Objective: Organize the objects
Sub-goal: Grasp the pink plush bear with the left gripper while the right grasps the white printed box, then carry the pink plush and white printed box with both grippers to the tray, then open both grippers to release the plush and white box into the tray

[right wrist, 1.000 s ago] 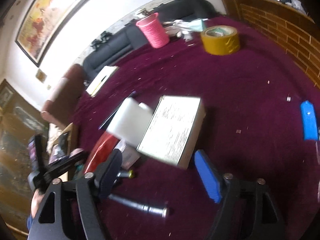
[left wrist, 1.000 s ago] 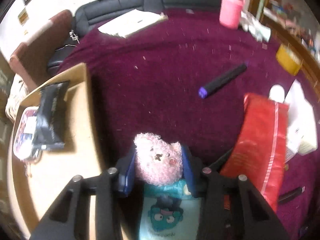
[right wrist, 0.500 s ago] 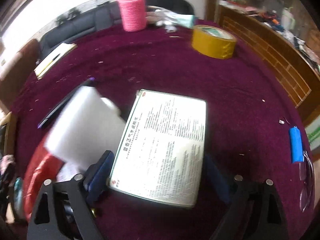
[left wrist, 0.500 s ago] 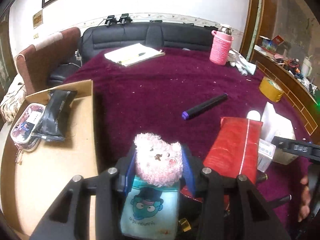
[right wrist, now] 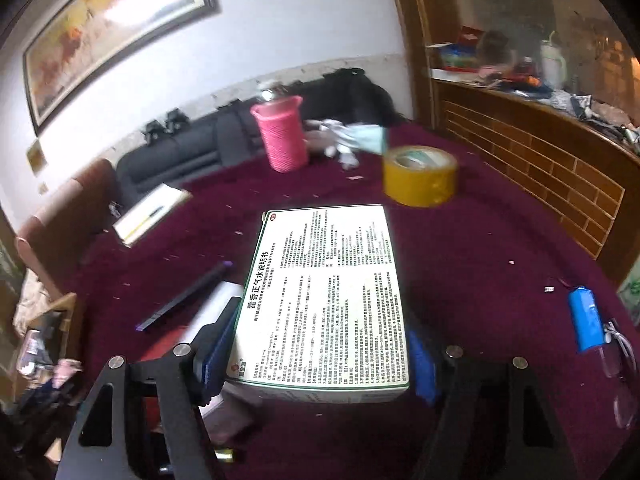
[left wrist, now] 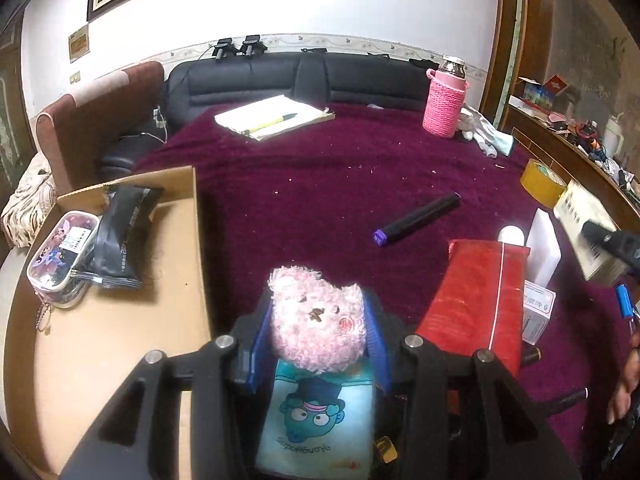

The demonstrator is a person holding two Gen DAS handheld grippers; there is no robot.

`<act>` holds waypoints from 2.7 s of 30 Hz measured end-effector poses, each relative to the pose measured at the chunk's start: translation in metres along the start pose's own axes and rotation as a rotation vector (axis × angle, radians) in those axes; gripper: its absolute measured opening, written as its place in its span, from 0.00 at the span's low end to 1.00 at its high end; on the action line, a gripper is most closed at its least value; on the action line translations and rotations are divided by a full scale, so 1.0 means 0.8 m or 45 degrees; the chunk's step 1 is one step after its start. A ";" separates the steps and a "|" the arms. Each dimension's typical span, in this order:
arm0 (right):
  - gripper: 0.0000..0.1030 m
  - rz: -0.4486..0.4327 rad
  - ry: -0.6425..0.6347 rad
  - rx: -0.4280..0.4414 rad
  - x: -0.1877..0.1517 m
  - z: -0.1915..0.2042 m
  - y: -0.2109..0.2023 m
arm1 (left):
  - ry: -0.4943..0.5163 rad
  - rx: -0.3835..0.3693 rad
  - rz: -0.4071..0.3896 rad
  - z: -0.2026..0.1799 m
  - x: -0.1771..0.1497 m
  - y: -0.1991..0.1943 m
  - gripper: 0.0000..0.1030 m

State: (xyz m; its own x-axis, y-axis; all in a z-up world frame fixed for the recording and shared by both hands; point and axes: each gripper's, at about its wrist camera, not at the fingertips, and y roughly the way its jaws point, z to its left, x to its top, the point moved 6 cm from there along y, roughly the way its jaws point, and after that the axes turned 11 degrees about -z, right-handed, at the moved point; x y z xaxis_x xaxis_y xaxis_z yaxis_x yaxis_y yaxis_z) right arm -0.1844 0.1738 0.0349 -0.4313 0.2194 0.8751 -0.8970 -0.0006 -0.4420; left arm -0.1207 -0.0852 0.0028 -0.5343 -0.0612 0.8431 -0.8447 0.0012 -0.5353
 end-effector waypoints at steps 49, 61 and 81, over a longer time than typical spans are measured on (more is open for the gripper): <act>0.76 0.400 -0.437 0.867 -0.164 0.411 -0.079 | -0.341 0.235 -0.003 0.256 -0.027 -0.108 0.41; 0.76 0.444 -0.518 0.860 -0.209 0.417 -0.070 | -0.279 0.216 0.045 0.255 -0.056 -0.097 0.42; 0.81 0.502 -0.460 0.912 -0.205 0.397 -0.084 | -0.335 0.128 0.059 0.244 -0.063 -0.107 0.57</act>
State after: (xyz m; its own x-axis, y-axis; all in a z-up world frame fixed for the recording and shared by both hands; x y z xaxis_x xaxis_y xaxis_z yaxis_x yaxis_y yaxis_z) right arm -0.0840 -0.1724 -0.0165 -0.6164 -0.2461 0.7480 -0.4703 -0.6468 -0.6004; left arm -0.0153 -0.2771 -0.0044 -0.5342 -0.3207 0.7822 -0.8053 -0.0885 -0.5863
